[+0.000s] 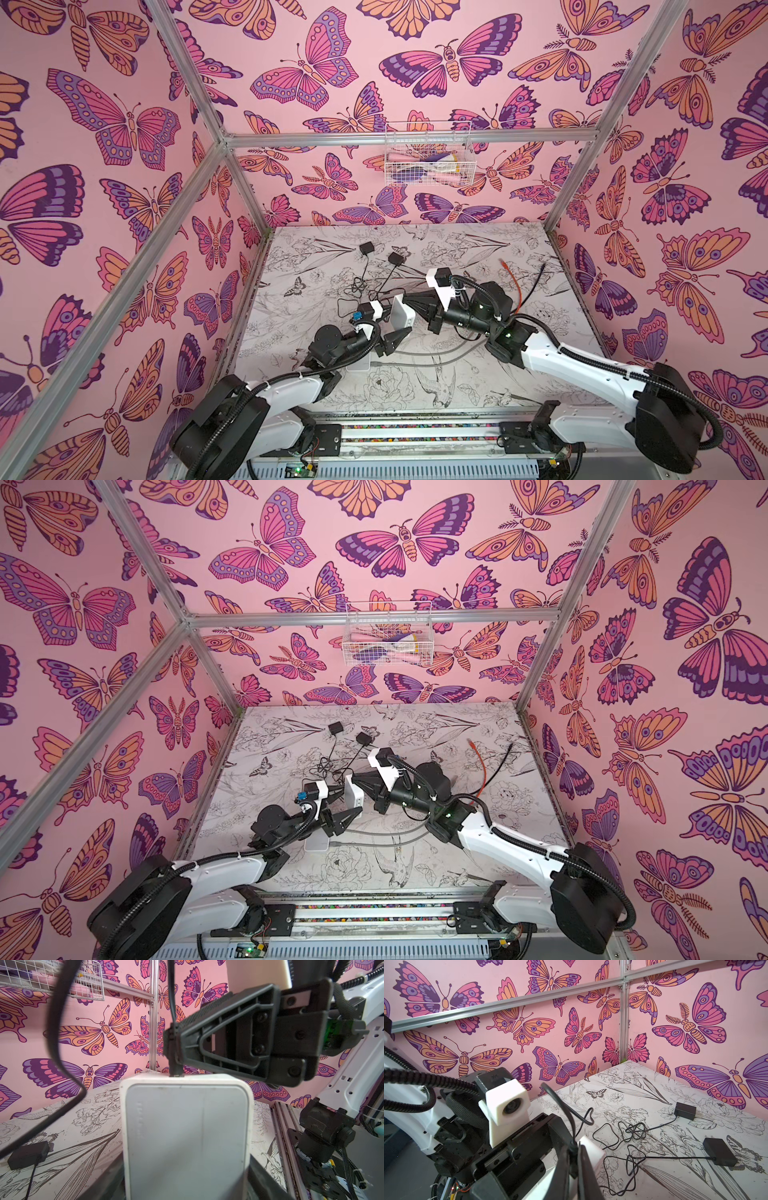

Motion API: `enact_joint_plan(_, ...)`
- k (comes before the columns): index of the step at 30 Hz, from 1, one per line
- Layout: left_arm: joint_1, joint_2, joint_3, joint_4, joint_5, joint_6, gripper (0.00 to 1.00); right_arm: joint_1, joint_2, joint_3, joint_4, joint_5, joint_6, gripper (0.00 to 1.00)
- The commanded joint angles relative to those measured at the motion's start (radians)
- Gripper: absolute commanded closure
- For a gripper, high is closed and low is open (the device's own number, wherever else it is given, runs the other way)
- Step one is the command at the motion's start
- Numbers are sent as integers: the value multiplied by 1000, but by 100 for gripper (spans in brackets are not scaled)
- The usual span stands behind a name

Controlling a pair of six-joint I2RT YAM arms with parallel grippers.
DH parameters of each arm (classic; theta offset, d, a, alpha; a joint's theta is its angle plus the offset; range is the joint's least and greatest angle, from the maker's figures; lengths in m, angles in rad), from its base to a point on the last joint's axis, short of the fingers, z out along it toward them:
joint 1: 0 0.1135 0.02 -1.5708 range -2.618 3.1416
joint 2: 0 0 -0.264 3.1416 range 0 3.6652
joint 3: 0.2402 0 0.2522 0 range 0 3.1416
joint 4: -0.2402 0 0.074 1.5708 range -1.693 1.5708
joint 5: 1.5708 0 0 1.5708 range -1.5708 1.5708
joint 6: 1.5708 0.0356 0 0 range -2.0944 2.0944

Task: Insert the plug into the switch port
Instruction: 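Insert the black plug into the box's top port with the right gripper, then open the right gripper and withdraw it while the left gripper holds the box upright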

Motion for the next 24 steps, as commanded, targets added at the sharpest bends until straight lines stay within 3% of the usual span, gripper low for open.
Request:
enact_joint_plan(1, 12, -69, 13, 231, -19, 12, 100, -1, 27, -25, -202, 55, -23, 100)
enact_joint_plan(5, 14, -55, 1, 232, -15, 12, 100, -1, 9, -13, -219, 39, -21, 97)
enact_joint_plan(7, 17, -38, -11, 232, -14, 12, 100, -1, -9, 5, -240, 18, -21, 86)
enact_joint_plan(9, 17, -14, -32, 232, -16, 22, 100, -1, -34, 29, -260, -26, -16, 68)
enact_joint_plan(11, 19, -2, -59, 232, -31, 33, 100, -1, -65, 56, -264, -132, 1, 57)
enact_joint_plan(14, 21, 2, -92, 232, -42, 46, 100, 0, -101, 85, -239, -288, 48, 53)
enact_joint_plan(16, 22, 5, -106, 232, -42, 49, 100, 1, -125, 82, -209, -319, 73, 51)
enact_joint_plan(24, 22, 27, -114, 231, -24, 36, 100, 7, -158, 119, -285, -241, 24, 51)
